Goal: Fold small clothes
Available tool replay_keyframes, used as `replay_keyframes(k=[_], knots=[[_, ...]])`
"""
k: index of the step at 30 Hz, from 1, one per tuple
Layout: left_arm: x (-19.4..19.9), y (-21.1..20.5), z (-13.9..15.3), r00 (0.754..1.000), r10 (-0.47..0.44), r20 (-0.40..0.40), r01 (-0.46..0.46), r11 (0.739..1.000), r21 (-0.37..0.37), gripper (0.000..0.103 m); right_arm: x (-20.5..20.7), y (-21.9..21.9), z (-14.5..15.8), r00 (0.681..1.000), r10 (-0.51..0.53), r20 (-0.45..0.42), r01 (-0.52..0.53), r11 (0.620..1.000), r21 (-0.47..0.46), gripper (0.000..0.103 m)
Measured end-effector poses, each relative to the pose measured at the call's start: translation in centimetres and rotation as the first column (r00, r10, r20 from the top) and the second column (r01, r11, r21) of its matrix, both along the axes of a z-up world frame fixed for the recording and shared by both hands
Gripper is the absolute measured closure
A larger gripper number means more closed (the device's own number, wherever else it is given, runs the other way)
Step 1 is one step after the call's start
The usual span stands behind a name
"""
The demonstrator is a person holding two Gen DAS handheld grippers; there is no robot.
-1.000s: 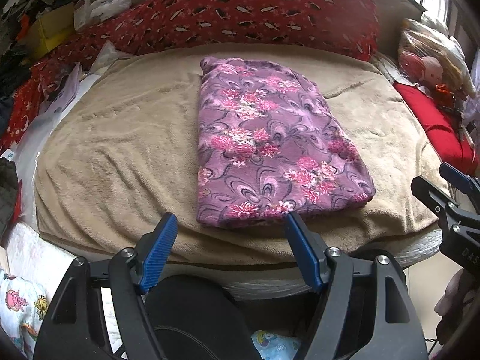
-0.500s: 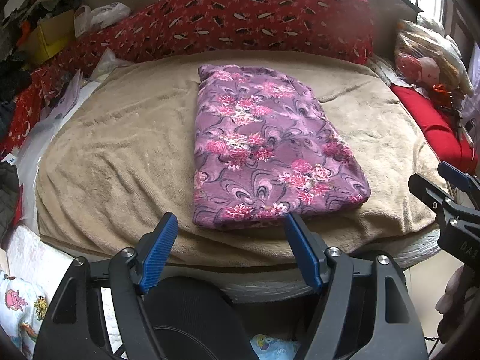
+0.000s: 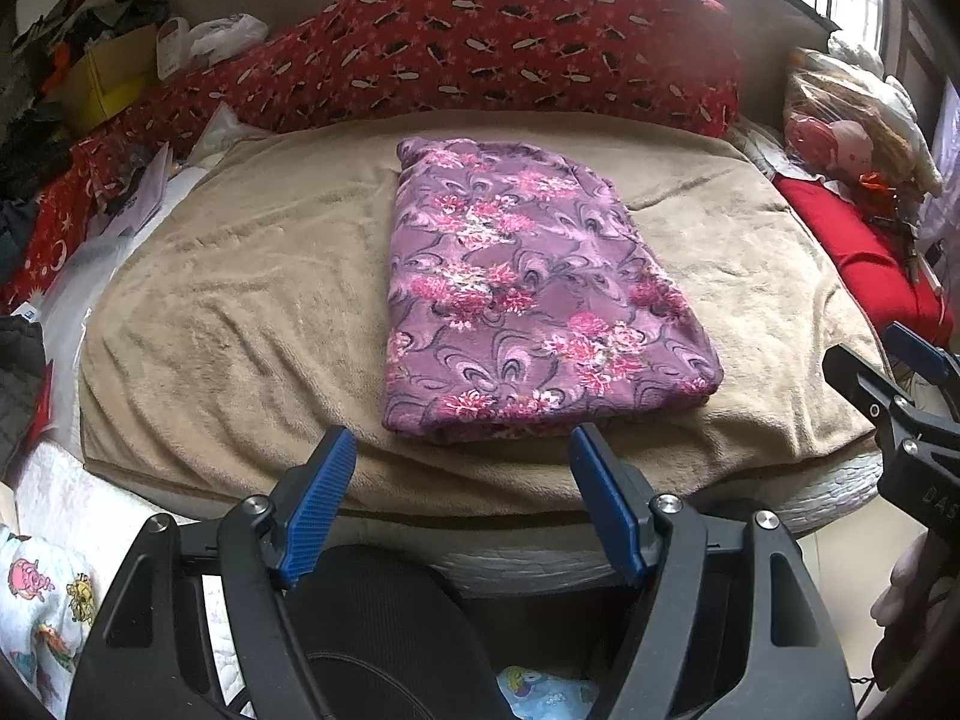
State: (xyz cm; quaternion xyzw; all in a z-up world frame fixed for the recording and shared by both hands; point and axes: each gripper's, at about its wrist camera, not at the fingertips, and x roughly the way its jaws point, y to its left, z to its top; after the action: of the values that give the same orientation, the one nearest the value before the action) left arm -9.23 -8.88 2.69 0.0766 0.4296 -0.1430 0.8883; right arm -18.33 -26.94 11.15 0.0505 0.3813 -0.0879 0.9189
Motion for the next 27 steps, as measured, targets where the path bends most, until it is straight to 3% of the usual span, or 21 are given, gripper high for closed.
replay_keyframes(k=[11, 27], knots=[[-0.8, -0.6, 0.3, 1.0, -0.013, 0.005, 0.012, 1.0, 0.002, 0.029, -0.8, -0.3, 0.7, 1.0, -0.007, 0.025, 0.007, 1.0, 0.0, 0.006], [-0.9, -1.3, 0.0, 0.998, -0.054, -0.025, 0.054, 0.999, 0.008, 0.029, -0.4, -0.3, 0.0, 1.0, -0.004, -0.005, 0.004, 0.999, 0.036, 0.005]])
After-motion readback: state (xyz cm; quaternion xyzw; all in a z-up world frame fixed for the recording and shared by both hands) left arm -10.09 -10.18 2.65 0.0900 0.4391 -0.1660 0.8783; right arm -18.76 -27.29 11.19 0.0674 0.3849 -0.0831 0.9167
